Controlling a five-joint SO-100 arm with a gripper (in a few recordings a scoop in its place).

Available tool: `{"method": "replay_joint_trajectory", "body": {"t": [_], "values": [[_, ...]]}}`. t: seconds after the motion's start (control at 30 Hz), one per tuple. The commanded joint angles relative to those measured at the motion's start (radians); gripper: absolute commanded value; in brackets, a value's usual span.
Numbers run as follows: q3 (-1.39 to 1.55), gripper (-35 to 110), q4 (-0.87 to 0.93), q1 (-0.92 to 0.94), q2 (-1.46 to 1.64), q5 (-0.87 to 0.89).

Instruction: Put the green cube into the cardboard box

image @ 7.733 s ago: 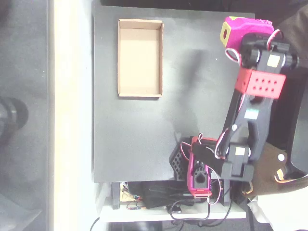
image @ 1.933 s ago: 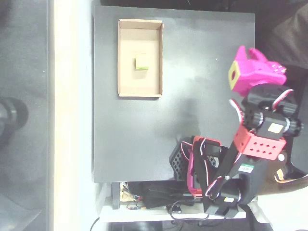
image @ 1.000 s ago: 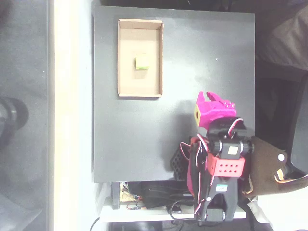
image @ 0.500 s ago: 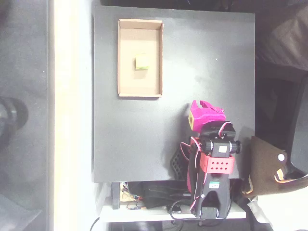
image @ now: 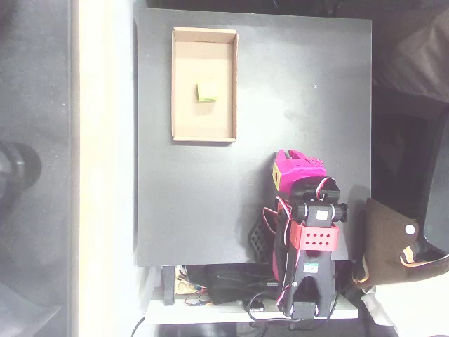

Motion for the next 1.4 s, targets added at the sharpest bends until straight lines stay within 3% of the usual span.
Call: {"method": "replay_joint_trajectory", "body": {"t": [0.0, 0.23, 1.37], "values": [[0.014, 6, 0.018, 0.014, 0.003, 0.023], [0.014, 6, 0.132, 0.014, 0.003, 0.025], [0.014, 6, 0.133, 0.017, 0.003, 0.025]]}}
